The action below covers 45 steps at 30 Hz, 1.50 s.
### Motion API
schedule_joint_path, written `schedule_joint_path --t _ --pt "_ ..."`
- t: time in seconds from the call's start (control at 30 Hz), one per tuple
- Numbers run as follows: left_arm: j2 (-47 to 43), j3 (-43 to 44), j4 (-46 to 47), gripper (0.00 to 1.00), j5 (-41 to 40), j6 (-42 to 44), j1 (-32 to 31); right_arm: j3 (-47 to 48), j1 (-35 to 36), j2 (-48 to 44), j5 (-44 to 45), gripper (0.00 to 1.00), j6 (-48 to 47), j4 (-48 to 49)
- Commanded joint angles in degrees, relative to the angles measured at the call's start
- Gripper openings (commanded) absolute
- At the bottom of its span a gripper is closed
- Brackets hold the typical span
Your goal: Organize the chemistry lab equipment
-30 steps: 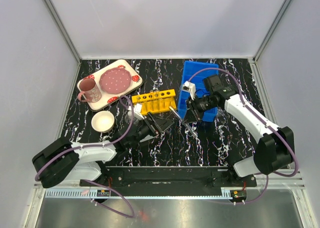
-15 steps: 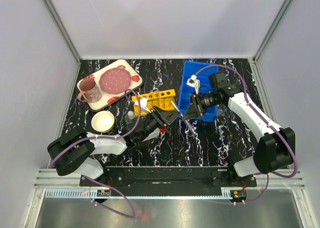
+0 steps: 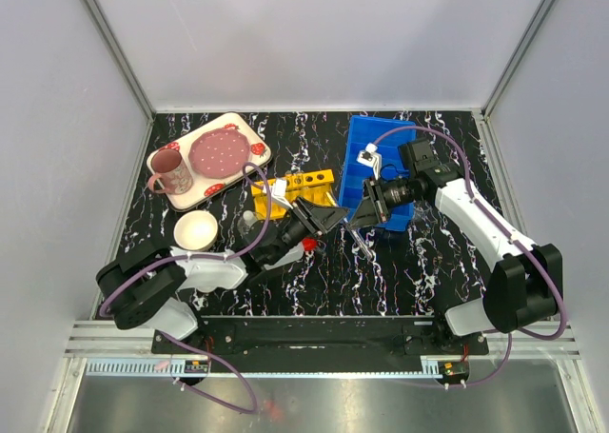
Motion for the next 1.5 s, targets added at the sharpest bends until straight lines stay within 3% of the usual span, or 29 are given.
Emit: schedule_joint_path --t 0.0,0.23,0.53,0.6,0.83,1.0,1.33,1.47 --pt "1.3 2.3 8.3 0.39 2.4 0.8 -0.3 0.3 -0.3 -1.9 -2.7 0.2 1.1 2.3" --pt "-0.2 1.7 7.4 0.26 3.6 2.0 -0.1 -0.4 -0.3 -2.9 -1.4 0.24 -0.7 1.3" --pt "-11.5 -2.9 -3.3 0.24 13.7 5.6 2.8 1.7 -0.3 -8.1 5.8 0.68 -17.7 -11.2" --pt "-14.3 -2.8 -8.1 0.24 17.2 7.9 2.8 4.3 -0.3 -8.4 5.7 0.7 -19.9 -14.9" --pt "-17.6 3.9 -24.5 0.23 28.8 15.4 2.9 12.8 -0.5 -5.1 -0.6 0.74 -17.5 -17.3" --pt "-17.4 7.9 -32.3 0.23 32.0 19.6 2.8 13.4 -1.3 -1.8 -7.4 0.86 -10.5 -14.1" --pt "-10.1 13.5 -30.8 0.23 31.6 18.8 0.9 7.9 -1.3 -0.9 -15.0 0.85 4.2 -3.0" --pt "-8.2 14.4 -30.2 0.23 30.7 17.6 0.6 4.8 -1.3 -2.2 -15.0 0.77 7.2 -0.1"
